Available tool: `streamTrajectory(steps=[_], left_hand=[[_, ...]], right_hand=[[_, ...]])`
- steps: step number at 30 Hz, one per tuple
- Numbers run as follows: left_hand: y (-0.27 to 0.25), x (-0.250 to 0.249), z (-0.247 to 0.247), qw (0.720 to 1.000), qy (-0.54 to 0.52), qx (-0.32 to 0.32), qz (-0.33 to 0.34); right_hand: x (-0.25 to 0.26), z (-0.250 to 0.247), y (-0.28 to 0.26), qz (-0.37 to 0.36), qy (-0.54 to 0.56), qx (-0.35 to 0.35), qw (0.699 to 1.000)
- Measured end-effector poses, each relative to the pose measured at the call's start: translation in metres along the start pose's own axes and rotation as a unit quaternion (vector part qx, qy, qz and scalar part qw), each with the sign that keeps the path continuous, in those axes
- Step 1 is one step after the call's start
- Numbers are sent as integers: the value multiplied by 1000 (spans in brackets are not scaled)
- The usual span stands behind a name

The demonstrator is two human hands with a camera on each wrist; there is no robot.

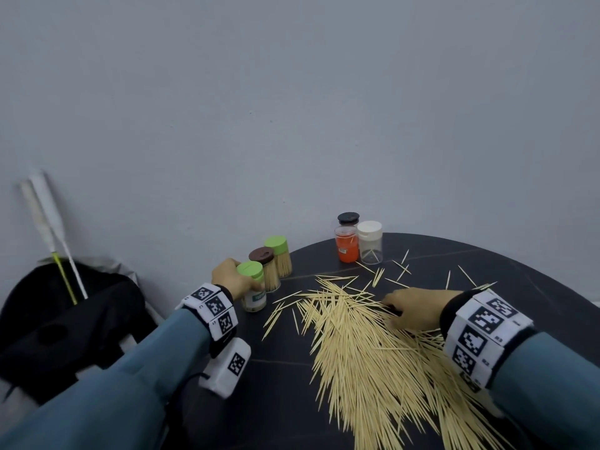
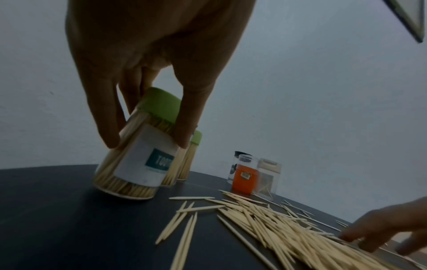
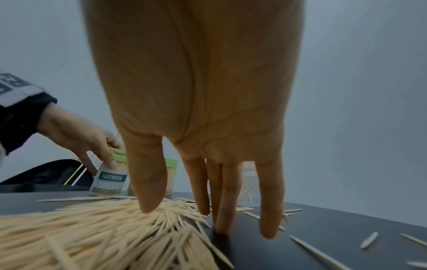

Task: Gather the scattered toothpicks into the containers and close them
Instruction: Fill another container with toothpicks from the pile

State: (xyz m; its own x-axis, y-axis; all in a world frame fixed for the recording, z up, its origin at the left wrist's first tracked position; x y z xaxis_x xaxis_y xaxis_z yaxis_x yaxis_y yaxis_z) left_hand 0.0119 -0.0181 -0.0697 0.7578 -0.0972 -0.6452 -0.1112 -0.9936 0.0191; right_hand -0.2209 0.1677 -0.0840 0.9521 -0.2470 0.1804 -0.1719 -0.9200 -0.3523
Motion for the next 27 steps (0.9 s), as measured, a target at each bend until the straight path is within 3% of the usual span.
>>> streamTrajectory(steps=[10,13,15,20,27], left_hand=[[-10,-9,5,999,37,-3,10],[-20,-25,5,985,127,-78,81],[-28,-42,9,974,140,-95,154],[-37,-88,34,963,56,-30,261],[-26,-151,91,930,75,75,353]], right_hand=[[-4,-1,0,-5,-6,5,1000],[-6,-2,-1,-6,2,8,1000],[-7,-2,-2,-4,9,10,1000],[-10,-3,-5,-1,25,15,1000],[-16,-7,-8,-4,56,17,998]])
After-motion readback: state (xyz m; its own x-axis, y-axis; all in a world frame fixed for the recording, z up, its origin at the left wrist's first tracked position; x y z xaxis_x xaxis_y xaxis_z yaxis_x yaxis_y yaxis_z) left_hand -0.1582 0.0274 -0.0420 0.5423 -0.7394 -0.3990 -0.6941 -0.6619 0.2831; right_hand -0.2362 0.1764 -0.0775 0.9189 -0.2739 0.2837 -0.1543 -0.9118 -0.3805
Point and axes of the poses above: each hand's wrist, its own y-axis towards the middle knuckle, its own z-axis out of the palm, x = y × z, the point moved 2 cm from there along y, towards the middle knuckle, and after that the axes turned 4 degrees about y, right-handed, at the moved point
